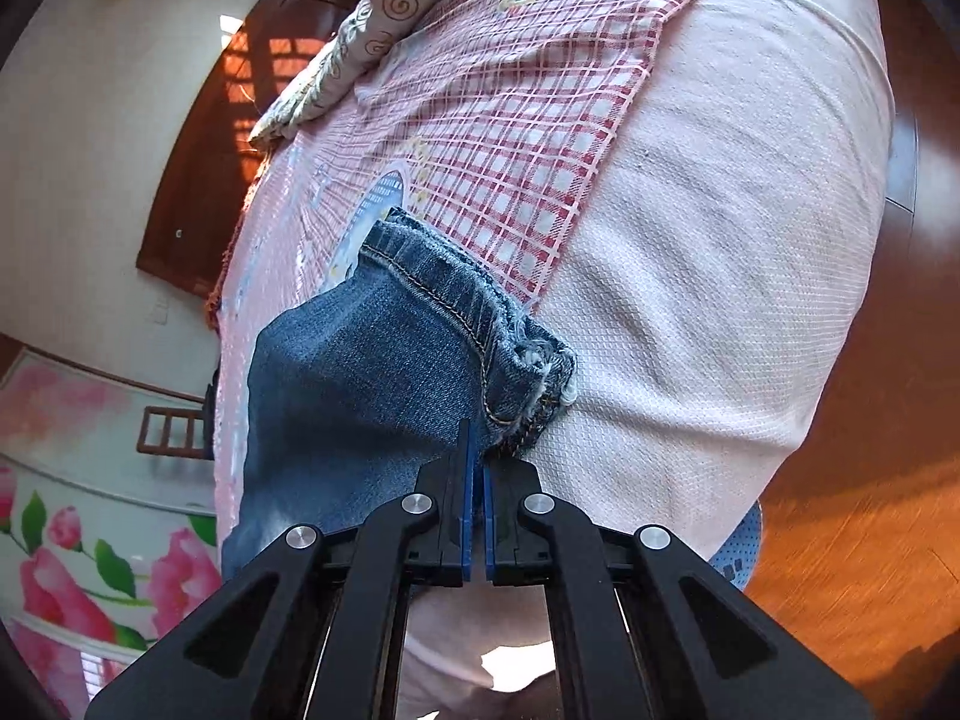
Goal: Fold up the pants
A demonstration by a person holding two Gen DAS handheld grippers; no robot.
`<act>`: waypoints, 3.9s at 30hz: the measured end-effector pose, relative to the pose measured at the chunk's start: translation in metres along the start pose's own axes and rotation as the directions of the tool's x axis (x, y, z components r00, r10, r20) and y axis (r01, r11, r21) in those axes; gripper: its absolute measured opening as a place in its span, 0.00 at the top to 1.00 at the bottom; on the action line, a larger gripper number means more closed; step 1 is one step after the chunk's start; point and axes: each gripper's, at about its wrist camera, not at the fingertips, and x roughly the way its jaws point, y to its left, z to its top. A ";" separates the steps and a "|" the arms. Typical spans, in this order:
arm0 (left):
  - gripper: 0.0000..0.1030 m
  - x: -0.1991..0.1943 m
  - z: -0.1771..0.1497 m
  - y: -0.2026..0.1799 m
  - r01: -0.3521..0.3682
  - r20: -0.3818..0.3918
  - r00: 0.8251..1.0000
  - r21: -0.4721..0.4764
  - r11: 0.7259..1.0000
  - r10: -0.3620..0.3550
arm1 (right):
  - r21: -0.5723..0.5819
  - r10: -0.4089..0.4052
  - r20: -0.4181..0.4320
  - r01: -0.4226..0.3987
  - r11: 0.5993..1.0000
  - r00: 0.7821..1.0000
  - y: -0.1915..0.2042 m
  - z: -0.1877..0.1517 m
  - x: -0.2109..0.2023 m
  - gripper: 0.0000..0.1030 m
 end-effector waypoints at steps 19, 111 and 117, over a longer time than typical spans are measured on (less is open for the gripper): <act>0.02 0.091 -0.111 -0.217 0.552 -0.404 0.779 0.080 0.830 -0.480 | -0.021 0.047 0.003 -0.047 0.999 0.999 -0.006 -0.002 -0.003 1.00; 0.02 -0.040 -0.188 -0.152 0.408 -0.204 0.913 0.515 0.754 -0.354 | -0.536 0.203 -0.128 -0.240 0.809 0.971 0.208 -0.079 0.008 0.82; 0.02 -0.027 -0.185 -0.108 0.391 -0.150 0.920 0.441 0.808 -0.363 | -0.649 0.070 -0.244 -0.217 0.729 0.967 0.247 -0.157 0.075 0.82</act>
